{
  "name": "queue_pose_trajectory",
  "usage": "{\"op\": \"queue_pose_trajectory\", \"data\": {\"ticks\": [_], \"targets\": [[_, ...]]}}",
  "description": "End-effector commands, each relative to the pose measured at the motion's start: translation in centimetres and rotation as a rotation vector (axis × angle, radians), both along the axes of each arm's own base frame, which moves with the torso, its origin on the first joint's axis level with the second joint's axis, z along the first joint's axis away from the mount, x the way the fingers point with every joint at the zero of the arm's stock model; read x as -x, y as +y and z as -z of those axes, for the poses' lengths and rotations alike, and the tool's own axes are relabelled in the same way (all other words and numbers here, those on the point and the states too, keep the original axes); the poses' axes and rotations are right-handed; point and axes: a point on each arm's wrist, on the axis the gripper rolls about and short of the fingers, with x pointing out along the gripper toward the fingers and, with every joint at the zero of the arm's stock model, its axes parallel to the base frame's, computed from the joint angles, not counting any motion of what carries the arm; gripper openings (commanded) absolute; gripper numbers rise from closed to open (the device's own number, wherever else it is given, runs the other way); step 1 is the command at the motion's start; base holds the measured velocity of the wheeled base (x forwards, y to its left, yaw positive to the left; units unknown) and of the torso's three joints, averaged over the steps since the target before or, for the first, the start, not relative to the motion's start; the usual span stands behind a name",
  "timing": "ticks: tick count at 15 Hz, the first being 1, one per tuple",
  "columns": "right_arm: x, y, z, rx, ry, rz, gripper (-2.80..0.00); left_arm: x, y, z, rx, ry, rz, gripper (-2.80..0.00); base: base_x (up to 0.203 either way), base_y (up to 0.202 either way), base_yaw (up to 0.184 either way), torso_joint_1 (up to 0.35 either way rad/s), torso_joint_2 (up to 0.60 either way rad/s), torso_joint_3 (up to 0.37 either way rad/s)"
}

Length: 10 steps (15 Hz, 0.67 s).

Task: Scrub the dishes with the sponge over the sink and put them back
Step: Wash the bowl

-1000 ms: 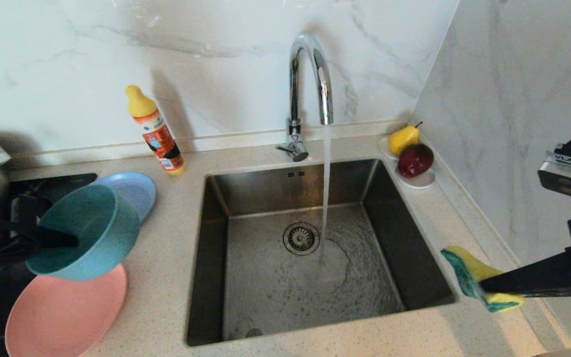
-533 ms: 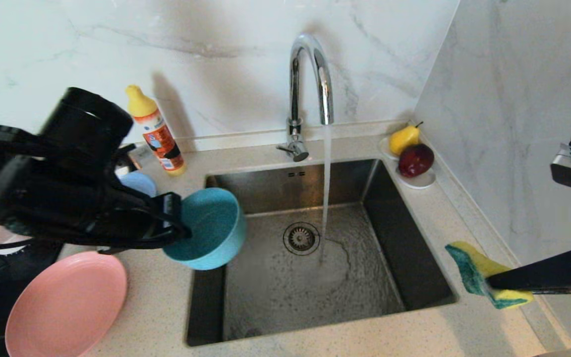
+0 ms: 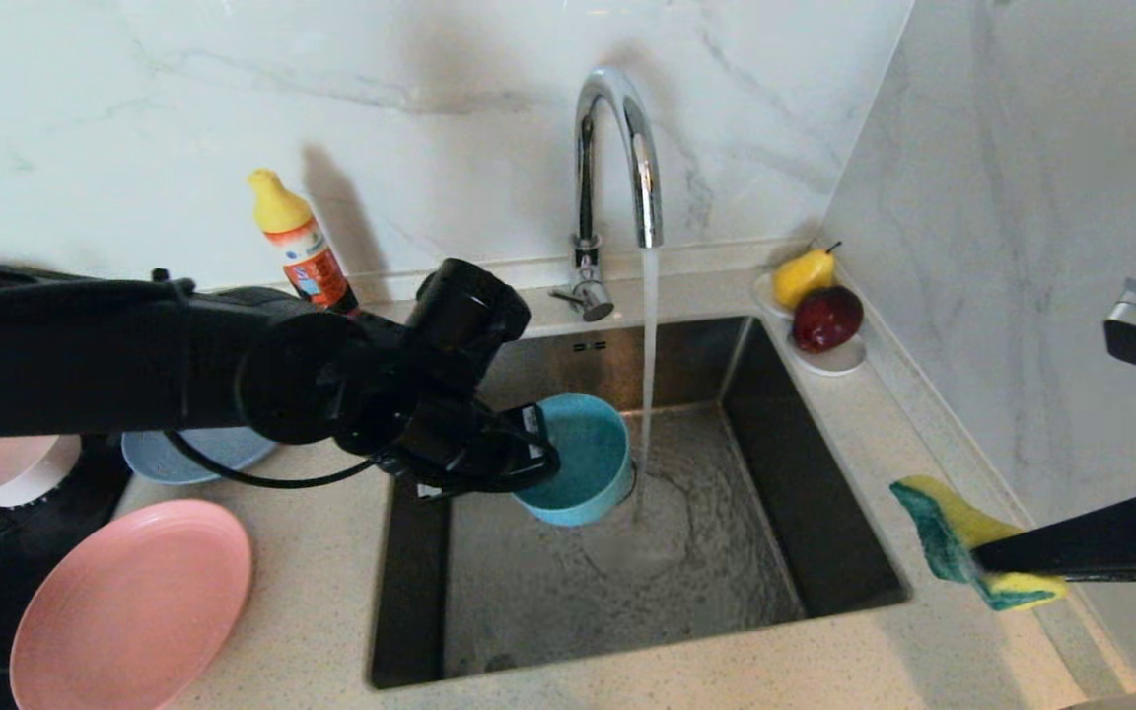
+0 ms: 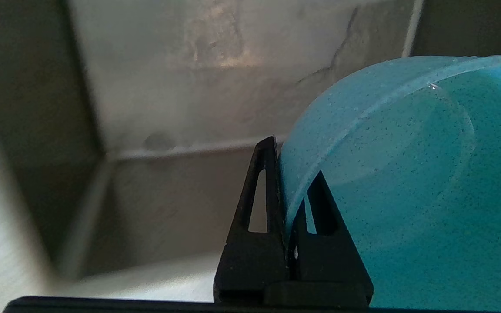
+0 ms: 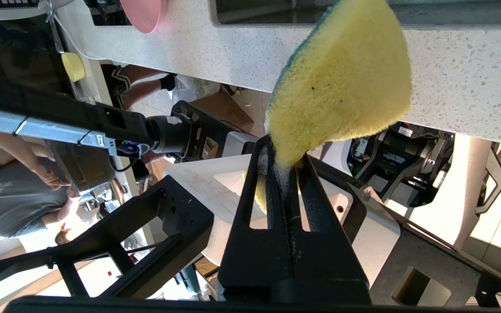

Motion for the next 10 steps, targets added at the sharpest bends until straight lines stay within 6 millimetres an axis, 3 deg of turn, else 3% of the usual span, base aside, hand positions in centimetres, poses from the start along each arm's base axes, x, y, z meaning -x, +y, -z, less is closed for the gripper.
{"op": "queue_pose_trajectory", "data": {"ticks": [1,5,10], "targets": [[0.0,0.0,0.1,-0.001,0.01,-0.002,-2.8,-1.9,-1.8,2.0,-0.017,0.024,-0.001,-2.8,0.0,0.0,0.0,0.0,0.0,0.0],[0.1,0.0,0.1,-0.003,0.01,-0.004,-2.8,-3.6,-3.7,3.4,-0.066,-0.007,-0.034,-2.8,0.0,0.0,0.0,0.0,0.0,0.0],[-0.2,0.1,0.1,-0.001,0.014,-0.004,-2.8,-5.7,-5.2,3.6,-0.031,-0.042,-0.086,-2.8,0.0,0.0,0.0,0.0,0.0,0.0]]}}
